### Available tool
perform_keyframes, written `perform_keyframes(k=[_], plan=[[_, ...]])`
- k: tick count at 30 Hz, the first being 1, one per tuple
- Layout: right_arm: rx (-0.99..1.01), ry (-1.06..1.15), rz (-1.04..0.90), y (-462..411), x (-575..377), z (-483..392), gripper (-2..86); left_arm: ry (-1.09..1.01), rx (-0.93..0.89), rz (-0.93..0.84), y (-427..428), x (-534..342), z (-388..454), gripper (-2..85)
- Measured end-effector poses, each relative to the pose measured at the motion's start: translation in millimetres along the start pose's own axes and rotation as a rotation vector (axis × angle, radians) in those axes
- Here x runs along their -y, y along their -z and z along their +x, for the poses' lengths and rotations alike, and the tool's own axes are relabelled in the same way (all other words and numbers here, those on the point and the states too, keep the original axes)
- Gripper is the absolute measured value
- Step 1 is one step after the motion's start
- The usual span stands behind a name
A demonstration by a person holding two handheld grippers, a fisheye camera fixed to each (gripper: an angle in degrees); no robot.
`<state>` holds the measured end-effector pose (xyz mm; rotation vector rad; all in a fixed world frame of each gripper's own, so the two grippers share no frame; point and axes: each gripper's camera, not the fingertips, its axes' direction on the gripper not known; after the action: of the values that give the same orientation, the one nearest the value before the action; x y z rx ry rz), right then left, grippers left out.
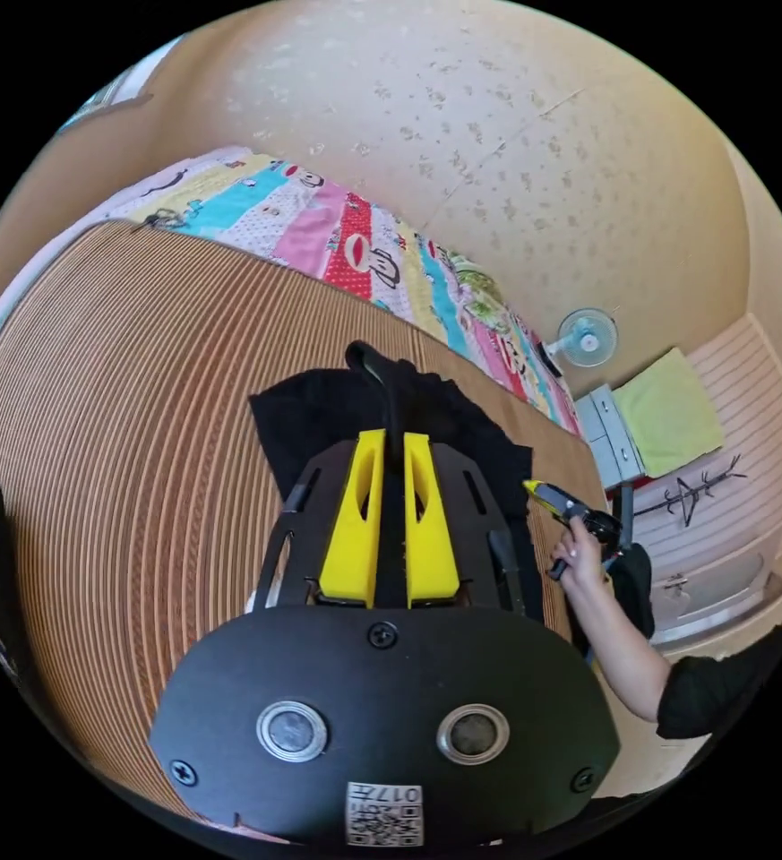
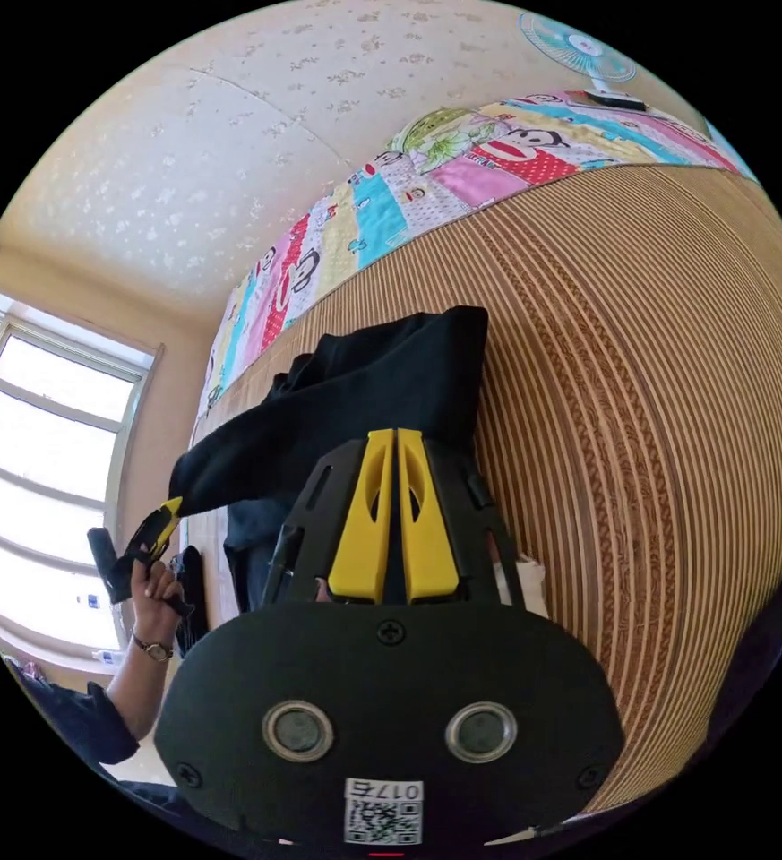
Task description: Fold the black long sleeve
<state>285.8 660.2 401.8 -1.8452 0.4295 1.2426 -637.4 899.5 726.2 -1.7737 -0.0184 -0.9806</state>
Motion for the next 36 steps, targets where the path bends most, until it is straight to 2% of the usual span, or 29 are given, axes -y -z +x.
perform_keyframes(k=[1, 2, 5, 7, 9, 11, 13, 16, 18, 20, 23, 27, 30, 32, 36], plan=[[-0.063, 0.065, -0.073, -20.9, 12.6, 5.6, 0.5, 0.011, 0.027, -0.01, -1.9, -3.4, -6.4, 4.4], [-0.047, 0.134, -0.055, -21.8, 19.6, 10.7, 0.4, 0.037, 0.089, -0.046, -7.8, -8.7, -20.7, 4.1], [-0.048, 0.065, -0.058, -6.5, 37.3, 22.8, 0.4, 0.178, 0.177, -0.088, -7.6, -24.0, -59.4, 1.3], [-0.126, -0.017, 0.037, 31.4, 31.1, 24.6, 0.5, 0.197, 0.14, -0.086, 4.6, -35.1, -72.2, 0.8], [-0.166, 0.052, 0.087, 58.7, 11.2, 18.4, 0.6, 0.15, 0.078, -0.106, 22.8, -59.0, -75.7, 2.4], [-0.111, 0.16, 0.059, 75.1, -14.6, 16.9, 0.9, 0.114, 0.042, -0.163, 33.4, -82.6, -74.5, 4.6], [0.026, 0.267, -0.09, 83.4, -53.2, 28.3, 1.6, 0.096, 0.004, -0.249, 42.3, -110.5, -73.1, 6.9], [0.135, 0.196, -0.272, 90.9, -101.1, 68.9, 4.6, 0.099, -0.051, -0.415, 55.3, -160.8, -69.8, 9.2], [0.156, 0.152, -0.326, 101.5, -126.7, 98.2, 8.4, 0.104, -0.04, -0.519, 69.7, -197.1, -64.4, 9.9], [0.113, 0.088, -0.388, 116.5, -151.6, 138.3, 11.8, 0.103, -0.018, -0.551, 83.2, -217.2, -60.5, 10.0], [0.191, 0.034, -0.394, 139.6, -163.2, 167.4, 12.3, 0.102, -0.023, -0.615, 97.5, -236.6, -57.2, 10.2], [0.064, 0.086, -0.544, 158.0, -176.9, 188.5, 12.7, 0.09, -0.011, -0.647, 110.8, -248.3, -51.6, 10.5], [0.178, 0.079, -0.666, 160.9, -180.4, 205.8, 12.0, 0.088, -0.005, -0.637, 115.4, -241.8, -55.2, 10.0], [0.182, 0.134, -0.777, 158.4, -187.2, 210.7, 10.0, 0.094, -0.014, -0.646, 118.3, -234.6, -59.7, 9.7], [0.185, 0.129, -0.787, 163.4, -189.0, 226.7, 5.3, 0.092, -0.01, -0.686, 122.8, -220.7, -68.9, 6.6]])
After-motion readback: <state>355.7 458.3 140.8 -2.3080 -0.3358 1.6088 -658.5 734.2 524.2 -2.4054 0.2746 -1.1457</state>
